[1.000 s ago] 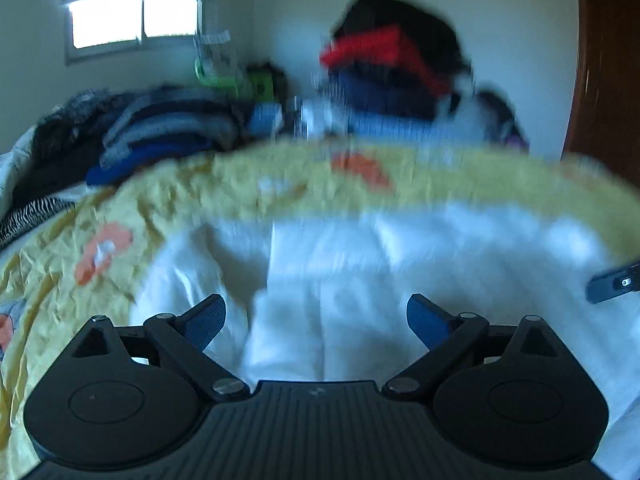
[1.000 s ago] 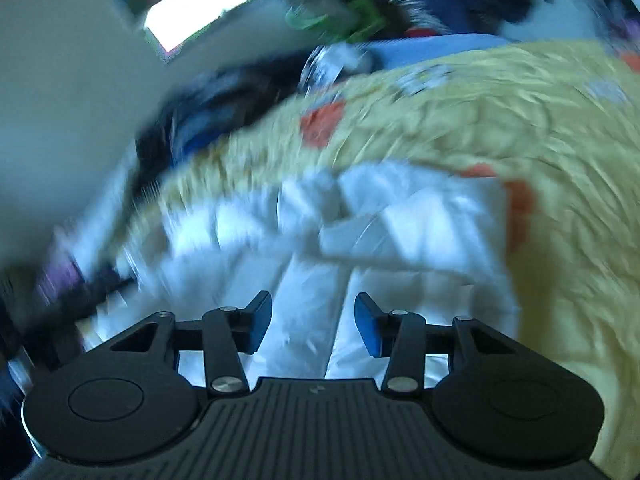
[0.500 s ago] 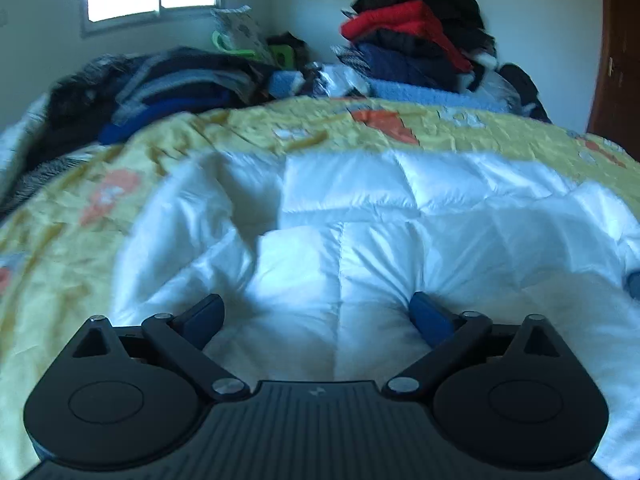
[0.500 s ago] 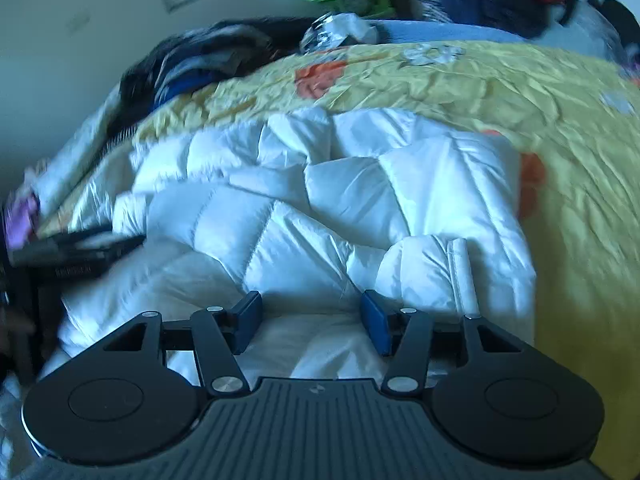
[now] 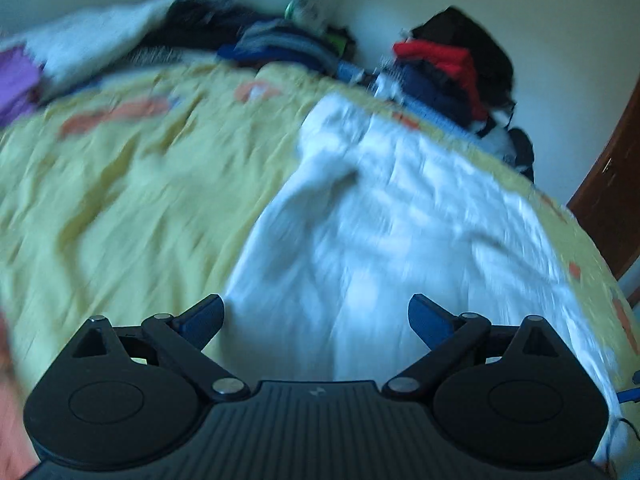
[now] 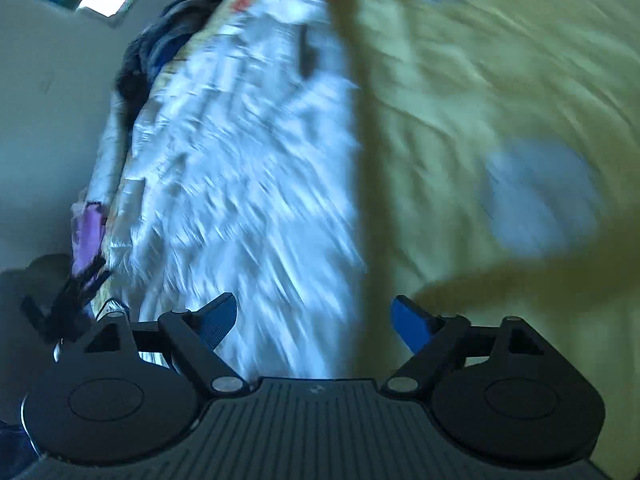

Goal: Fold small clothes

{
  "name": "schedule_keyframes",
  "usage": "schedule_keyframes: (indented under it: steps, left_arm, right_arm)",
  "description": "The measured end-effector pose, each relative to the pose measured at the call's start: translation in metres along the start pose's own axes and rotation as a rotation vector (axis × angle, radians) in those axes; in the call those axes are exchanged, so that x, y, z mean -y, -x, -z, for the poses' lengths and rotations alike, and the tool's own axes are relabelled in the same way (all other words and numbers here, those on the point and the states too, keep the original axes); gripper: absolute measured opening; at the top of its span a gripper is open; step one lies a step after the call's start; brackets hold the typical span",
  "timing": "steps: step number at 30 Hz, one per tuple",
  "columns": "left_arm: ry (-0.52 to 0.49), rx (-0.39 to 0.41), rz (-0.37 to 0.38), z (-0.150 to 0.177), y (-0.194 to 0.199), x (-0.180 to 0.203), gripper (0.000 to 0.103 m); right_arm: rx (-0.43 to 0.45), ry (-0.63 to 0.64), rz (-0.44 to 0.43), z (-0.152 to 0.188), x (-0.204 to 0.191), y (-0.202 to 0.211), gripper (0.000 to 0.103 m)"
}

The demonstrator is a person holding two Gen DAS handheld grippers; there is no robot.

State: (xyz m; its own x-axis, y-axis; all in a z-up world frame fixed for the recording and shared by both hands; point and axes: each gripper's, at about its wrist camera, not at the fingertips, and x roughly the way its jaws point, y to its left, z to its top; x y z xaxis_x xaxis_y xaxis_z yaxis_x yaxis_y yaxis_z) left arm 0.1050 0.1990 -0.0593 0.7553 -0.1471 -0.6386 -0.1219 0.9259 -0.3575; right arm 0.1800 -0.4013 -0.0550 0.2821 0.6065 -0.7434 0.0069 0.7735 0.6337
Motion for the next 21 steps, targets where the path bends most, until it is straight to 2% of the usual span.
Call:
schedule_keyframes:
  steps: [4, 7, 11, 13, 15, 21]
  left_arm:
    - [0.085, -0.055, 0.032, 0.017, 0.026, -0.029, 0.1]
    - [0.25, -0.113, 0.115, 0.021, 0.028, -0.054, 0.1]
    - [0.493, -0.168, 0.266, 0.036, 0.027, -0.082, 0.1]
    - [0.551, -0.178, 0.304, 0.041, 0.027, -0.089, 0.1]
    - [0.569, -0.185, 0.303, 0.043, 0.027, -0.093, 0.1]
    - [0.504, -0.204, 0.226, 0.035, 0.039, -0.106, 0.1]
  right_arm:
    - [-0.004, -0.06, -0.04, 0.028, 0.013, -0.001, 0.087]
    - [0.044, -0.122, -0.129, 0.034, 0.021, -0.005, 0.101]
    - [0.041, -0.167, -0.174, 0.035, 0.023, -0.01, 0.1]
    - [0.045, -0.184, -0.195, 0.036, 0.023, -0.011, 0.1]
    - [0.05, -0.193, -0.224, 0.037, 0.025, -0.013, 0.1]
    - [0.059, -0.16, -0.237, 0.035, 0.016, -0.02, 0.1]
